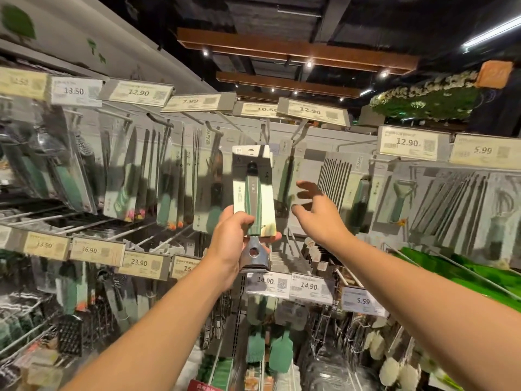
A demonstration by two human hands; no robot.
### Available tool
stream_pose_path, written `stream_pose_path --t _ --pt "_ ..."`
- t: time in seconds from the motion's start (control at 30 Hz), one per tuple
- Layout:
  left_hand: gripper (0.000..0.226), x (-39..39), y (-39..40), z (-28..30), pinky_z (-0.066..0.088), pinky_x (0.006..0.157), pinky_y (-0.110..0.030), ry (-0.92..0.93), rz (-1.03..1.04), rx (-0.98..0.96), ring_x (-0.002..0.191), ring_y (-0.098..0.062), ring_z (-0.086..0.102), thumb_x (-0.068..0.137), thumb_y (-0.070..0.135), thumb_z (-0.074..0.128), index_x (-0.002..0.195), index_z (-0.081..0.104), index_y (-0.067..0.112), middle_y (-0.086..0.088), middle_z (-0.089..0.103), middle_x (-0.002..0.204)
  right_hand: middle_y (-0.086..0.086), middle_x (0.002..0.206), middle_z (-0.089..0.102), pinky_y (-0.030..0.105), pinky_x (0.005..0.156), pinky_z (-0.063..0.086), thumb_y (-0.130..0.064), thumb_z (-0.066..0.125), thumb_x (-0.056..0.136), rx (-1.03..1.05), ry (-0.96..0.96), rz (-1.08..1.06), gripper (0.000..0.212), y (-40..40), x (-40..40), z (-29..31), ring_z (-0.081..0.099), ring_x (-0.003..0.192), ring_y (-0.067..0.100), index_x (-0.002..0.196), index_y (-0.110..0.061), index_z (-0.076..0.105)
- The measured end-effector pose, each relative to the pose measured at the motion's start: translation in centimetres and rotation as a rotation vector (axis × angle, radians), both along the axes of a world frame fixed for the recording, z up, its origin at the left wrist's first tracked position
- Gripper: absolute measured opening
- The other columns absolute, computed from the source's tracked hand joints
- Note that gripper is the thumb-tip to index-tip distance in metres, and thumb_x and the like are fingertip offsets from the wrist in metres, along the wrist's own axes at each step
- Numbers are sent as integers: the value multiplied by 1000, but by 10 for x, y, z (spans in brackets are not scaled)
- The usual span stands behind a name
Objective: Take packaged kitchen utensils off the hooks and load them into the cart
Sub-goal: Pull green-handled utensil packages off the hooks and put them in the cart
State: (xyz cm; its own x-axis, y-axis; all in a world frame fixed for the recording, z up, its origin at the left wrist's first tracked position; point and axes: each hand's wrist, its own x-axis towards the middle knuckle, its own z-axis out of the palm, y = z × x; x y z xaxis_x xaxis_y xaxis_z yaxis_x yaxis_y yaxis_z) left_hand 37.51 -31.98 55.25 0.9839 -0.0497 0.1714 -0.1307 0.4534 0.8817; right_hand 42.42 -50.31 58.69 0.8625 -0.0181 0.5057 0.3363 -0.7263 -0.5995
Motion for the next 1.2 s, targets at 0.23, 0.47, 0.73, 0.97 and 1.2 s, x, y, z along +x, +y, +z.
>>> stream_pose_path --t 0.23,0.47,0.73,0.97,1.2 --pt "62 -7 -14 0 54 102 -50 -23 73 120 130 -31 58 96 19 58 155 39 19 -17 51 152 -5 105 57 20 72 48 -17 60 95 7 -160 235 28 29 -66 -16 60 83 6 118 -24 46" --pt "45 -19 -22 2 52 74 -28 -79 83 125 102 -17 68 96 -1 54 120 52 38 -5 69 123 -11 106 51 18 77 37 -39 73 78 -32 -256 117 46 38 -75 -26 50 95 5 115 -27 48" --pt "55 -21 -19 0 50 105 -43 -60 84 140 130 -21 57 100 33 58 152 40 28 -3 53 151 -10 117 53 18 86 44 -40 72 87 33 -188 73 44 35 -82 -31 52 103 3 121 -27 47" --pt "27 -18 -9 -7 58 53 -35 15 105 71 90 -32 78 107 8 47 131 52 18 -17 70 126 -6 124 42 -1 91 28 -18 67 94 -11 -261 20 48 17 -83 -40 39 108 -5 136 -16 46" --pt "59 -17 -6 -10 57 49 -28 7 80 139 93 -29 80 103 -5 45 155 33 22 -21 57 140 -7 125 43 -1 96 30 -17 67 95 131 -386 -24 51 11 -80 -33 40 112 -18 140 -17 44"
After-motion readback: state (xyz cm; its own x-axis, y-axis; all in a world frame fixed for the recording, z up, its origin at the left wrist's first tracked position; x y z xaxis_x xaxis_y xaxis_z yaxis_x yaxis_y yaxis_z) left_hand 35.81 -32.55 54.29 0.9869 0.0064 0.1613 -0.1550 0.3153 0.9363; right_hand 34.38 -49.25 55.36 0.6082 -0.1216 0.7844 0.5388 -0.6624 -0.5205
